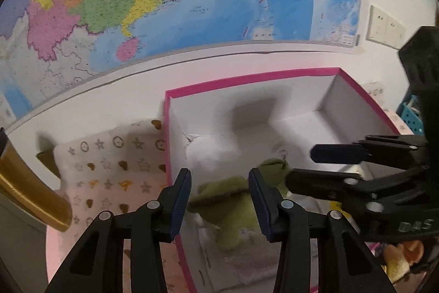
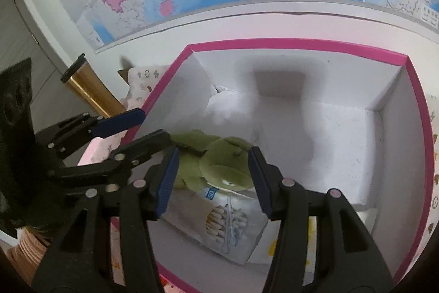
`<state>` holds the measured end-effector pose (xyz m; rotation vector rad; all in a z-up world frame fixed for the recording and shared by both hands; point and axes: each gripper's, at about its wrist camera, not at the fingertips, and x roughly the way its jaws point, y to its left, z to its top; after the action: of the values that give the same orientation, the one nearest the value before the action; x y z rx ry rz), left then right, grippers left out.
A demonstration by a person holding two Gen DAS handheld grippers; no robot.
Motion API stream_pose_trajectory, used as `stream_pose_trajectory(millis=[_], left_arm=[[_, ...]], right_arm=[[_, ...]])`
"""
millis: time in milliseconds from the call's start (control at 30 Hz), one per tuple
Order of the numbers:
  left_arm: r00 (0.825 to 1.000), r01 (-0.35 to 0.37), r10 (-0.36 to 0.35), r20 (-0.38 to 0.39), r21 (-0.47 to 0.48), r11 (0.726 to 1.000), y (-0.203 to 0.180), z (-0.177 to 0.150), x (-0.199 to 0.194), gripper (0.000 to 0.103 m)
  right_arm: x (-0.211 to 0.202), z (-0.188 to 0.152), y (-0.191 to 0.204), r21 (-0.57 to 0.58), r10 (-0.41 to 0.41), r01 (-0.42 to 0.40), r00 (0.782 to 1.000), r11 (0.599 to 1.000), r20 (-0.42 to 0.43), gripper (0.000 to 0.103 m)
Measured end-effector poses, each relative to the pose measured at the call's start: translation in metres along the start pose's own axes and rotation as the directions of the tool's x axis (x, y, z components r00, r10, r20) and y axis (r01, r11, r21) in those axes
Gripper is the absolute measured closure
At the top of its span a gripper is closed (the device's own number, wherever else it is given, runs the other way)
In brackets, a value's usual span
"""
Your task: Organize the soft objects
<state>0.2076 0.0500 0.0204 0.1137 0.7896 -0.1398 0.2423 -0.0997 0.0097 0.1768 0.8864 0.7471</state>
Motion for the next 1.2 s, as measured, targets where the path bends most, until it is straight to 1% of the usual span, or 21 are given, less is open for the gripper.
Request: stream_pose_trajectory(millis=[67, 167, 233, 333, 400, 500, 567, 667, 767, 933, 1067, 1200], left_arm=[[1.0, -0.024, 0.024, 0.007, -0.002, 1.0, -0.002, -0.001, 0.0, 0.058], [0.997, -0.063, 0.062, 0.051, 0.009, 0.998, -0.004, -0.004, -0.008, 0.058], [0.995, -0.073, 0.074, 0.067, -0.009, 0.997, -0.001, -0.005, -0.014, 0.057], [0.994, -0.029, 0.033, 0.104, -0.041, 0.999, 0.002, -0.009, -0.031, 0.053], [0.99, 0.014, -0.007, 0.139, -0.047, 0.999, 0.0, -0.014, -0.047, 0.051], [0.981, 0.07, -0.063, 0.186, -0.031, 0.997, -0.009, -0.024, -0.071, 0.051], [0.974, 0.105, -0.101, 0.2, -0.007, 0.994, -0.018, -0.031, -0.083, 0.051], [0.964, 0.162, -0.167, 0.208, 0.038, 0.986, -0.038, -0.044, -0.097, 0.051], [0.95, 0.234, -0.247, 0.191, 0.089, 0.968, -0.061, -0.056, -0.105, 0.051], [0.938, 0.299, -0.317, 0.139, 0.135, 0.945, -0.092, -0.073, -0.102, 0.051], [0.932, 0.339, -0.354, 0.081, 0.153, 0.928, -0.112, -0.084, -0.09, 0.051], [0.924, 0.371, -0.381, 0.031, 0.173, 0.913, -0.132, -0.094, -0.083, 0.051]], right_arm=[[-0.005, -0.003, 0.0, -0.009, 0.008, -0.008, 1.0, 1.0, 0.0, 0.049], [-0.016, -0.01, -0.001, -0.013, 0.011, -0.011, 1.0, 1.0, -0.002, 0.049], [-0.027, -0.015, -0.001, -0.019, 0.033, -0.033, 0.999, 0.999, 0.004, 0.049], [-0.05, -0.023, 0.005, -0.051, 0.051, -0.05, 0.998, 0.997, 0.028, 0.049], [-0.072, -0.032, 0.008, -0.078, 0.068, -0.064, 0.996, 0.995, 0.051, 0.049], [-0.099, -0.044, 0.011, -0.107, 0.077, -0.069, 0.994, 0.992, 0.077, 0.049], [-0.118, -0.054, 0.011, -0.117, 0.078, -0.067, 0.993, 0.991, 0.093, 0.049], [-0.139, -0.068, 0.006, -0.113, 0.054, -0.041, 0.992, 0.993, 0.113, 0.049], [-0.152, -0.087, -0.006, -0.097, -0.009, 0.02, 0.993, 0.995, 0.119, 0.049], [-0.161, -0.12, -0.034, -0.033, -0.062, 0.065, 0.994, 0.997, 0.091, 0.049], [-0.164, -0.148, -0.061, 0.046, -0.102, 0.1, 0.993, 0.994, 0.052, 0.049], [-0.166, -0.171, -0.073, 0.087, -0.126, 0.124, 0.992, 0.988, 0.02, 0.049]])
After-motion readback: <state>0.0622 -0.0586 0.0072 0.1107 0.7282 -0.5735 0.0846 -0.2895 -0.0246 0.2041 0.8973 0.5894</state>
